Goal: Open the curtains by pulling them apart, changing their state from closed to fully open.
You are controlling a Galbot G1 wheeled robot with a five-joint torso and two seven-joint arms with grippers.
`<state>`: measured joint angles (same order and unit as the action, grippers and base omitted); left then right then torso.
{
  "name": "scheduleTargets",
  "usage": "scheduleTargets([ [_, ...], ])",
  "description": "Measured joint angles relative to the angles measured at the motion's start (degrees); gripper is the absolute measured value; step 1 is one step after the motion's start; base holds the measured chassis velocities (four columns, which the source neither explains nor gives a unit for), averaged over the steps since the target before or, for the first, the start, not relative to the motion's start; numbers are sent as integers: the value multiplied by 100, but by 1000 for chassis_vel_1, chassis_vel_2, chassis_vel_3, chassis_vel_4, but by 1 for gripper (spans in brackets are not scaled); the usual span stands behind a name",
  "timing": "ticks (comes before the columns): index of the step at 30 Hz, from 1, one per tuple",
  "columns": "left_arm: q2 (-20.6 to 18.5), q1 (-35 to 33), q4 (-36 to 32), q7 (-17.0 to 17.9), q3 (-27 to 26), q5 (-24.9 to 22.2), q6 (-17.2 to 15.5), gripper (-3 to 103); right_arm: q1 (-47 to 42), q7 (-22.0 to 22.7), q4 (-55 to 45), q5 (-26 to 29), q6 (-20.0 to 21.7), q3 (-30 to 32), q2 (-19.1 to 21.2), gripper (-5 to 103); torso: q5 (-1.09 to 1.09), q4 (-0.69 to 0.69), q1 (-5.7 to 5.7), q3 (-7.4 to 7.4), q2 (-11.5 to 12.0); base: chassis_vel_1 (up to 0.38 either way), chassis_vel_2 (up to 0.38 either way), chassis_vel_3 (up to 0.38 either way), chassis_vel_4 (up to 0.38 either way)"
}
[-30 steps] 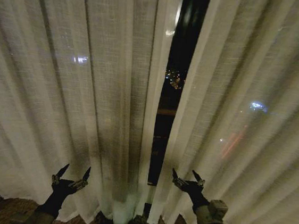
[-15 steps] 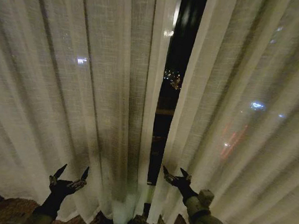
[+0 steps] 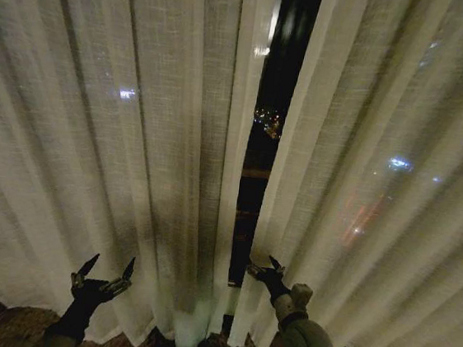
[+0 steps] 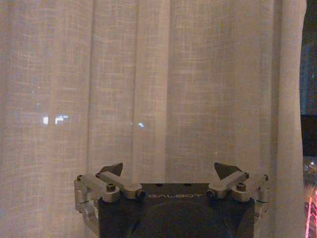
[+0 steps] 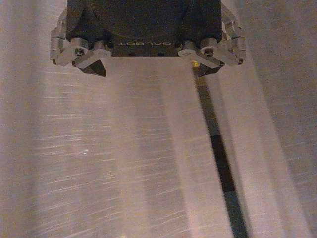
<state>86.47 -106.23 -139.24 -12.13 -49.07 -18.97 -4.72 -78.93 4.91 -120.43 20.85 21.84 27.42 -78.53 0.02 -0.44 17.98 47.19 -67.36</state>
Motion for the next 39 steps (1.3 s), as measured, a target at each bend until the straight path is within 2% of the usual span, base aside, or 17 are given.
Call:
scheduleTargets([
  [4, 24, 0, -22, 1, -2, 0, 9, 100, -324, 184, -322, 73, 8, 174, 73, 100, -2, -2, 0, 0, -1, 0, 0, 0, 0],
  [11, 82, 5, -23, 1, 8, 14, 17, 100, -159, 414, -292, 511, 104, 334, 189, 100, -1, 0, 0, 0, 0, 0, 0, 0, 0],
  [21, 249, -2, -49, 1, 19, 86, 29, 100, 464, 276, 271, 874, 146, 229, 370, 100, -1, 0, 0, 0, 0, 0, 0, 0, 0],
  [28, 300, -55, -118, 0, -50, 104, 40, 100, 975, 254, 745, 921, 150, -76, 343, 100, -1, 0, 0, 0, 0, 0, 0, 0, 0],
  [35, 306, -94, -157, 1, -74, 121, 40, 100, 1277, 276, 1044, 908, 129, -66, 358, 103, -1, 0, 0, 0, 0, 0, 0, 0, 0],
  [38, 322, -78, -158, 2, -57, 176, 34, 100, 1313, 274, 1117, 907, 21, -44, 425, 89, -1, -1, 0, 0, 0, 0, 0, 0, 0],
  [39, 332, -65, -158, 2, -44, 200, 29, 100, 1329, 272, 1132, 908, -7, -43, 435, 89, -1, -1, 0, 0, 0, 0, 0, 0, 0],
])
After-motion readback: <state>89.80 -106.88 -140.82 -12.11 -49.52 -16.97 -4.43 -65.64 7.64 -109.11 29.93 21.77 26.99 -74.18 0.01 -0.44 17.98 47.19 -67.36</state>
